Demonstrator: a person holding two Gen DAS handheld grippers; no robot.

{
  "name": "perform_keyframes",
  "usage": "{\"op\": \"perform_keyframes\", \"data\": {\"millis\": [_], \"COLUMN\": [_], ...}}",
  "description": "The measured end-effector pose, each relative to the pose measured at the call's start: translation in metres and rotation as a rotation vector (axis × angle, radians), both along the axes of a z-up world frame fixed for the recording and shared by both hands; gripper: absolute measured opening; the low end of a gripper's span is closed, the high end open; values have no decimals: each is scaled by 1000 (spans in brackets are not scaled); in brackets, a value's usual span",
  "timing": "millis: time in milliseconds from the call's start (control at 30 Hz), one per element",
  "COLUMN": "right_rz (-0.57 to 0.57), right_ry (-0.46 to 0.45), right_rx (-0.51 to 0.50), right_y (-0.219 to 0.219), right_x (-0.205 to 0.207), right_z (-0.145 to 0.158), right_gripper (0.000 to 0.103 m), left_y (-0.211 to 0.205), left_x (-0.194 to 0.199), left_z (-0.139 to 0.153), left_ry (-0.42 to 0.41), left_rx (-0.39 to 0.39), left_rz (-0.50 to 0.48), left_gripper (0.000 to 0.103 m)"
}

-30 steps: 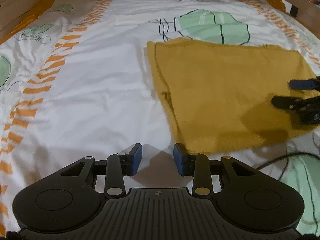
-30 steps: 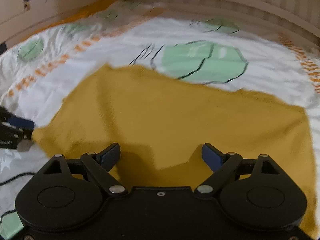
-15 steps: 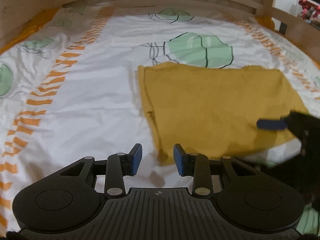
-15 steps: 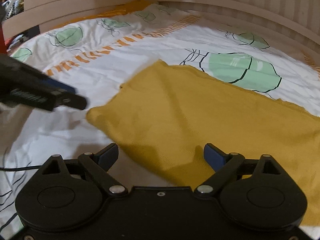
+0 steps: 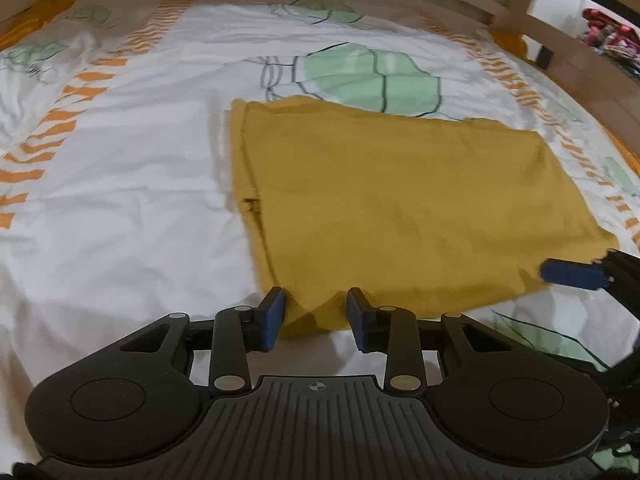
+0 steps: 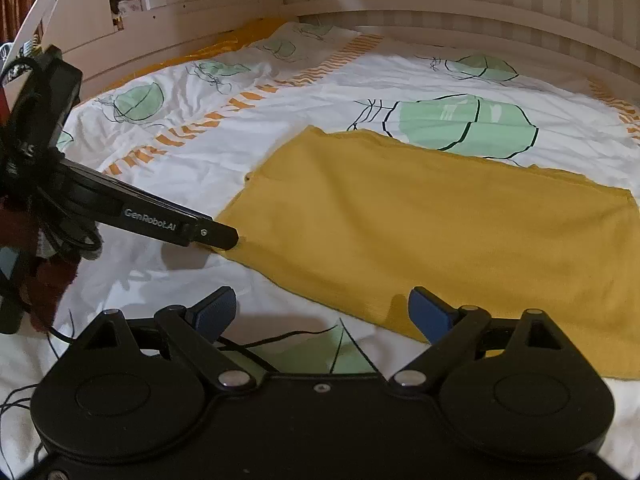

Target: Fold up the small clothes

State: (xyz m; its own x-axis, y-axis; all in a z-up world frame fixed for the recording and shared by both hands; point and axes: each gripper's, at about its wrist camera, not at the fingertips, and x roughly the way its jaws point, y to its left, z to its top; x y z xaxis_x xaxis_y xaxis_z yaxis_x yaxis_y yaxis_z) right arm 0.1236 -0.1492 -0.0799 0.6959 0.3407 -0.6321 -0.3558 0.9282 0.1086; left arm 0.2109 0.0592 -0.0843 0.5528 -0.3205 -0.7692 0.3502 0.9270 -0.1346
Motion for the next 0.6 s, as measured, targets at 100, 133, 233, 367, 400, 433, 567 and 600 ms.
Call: {"op": "perform_keyframes", "data": {"millis": [100, 133, 233, 367, 400, 433, 567, 600], "right_rz": [7, 9, 7, -7, -10, -13, -27, -32], "right_ry": [7, 8, 21, 26, 26, 23, 22, 24], "right_rx": [6, 7, 15, 24, 27, 31, 55, 65], "right_y": [2, 2, 1, -2, -3, -5, -13, -16], "right_x": [0, 0, 0, -1, -2, -2, -2, -1], "right_z": [-1, -2, -5, -6, -5, -4, -1, 0], "right_gripper": [94, 94, 94, 94, 94, 94, 98, 99], "left_y": [4, 4, 2, -5, -5, -4, 19, 22], "left_x": [4, 7, 11, 5, 2, 0, -1, 0], "left_z": [1, 1, 1, 2, 2, 0, -6, -5], "left_ry": [4, 7, 7, -24, -25, -16, 36, 44], "left_rx": [-17, -22, -32, -22, -9, 7, -81, -98], "left_rz": [29, 39, 37, -9, -6, 6, 69, 75], "left_gripper": [34, 34, 33, 12, 9, 9, 9, 9]}}
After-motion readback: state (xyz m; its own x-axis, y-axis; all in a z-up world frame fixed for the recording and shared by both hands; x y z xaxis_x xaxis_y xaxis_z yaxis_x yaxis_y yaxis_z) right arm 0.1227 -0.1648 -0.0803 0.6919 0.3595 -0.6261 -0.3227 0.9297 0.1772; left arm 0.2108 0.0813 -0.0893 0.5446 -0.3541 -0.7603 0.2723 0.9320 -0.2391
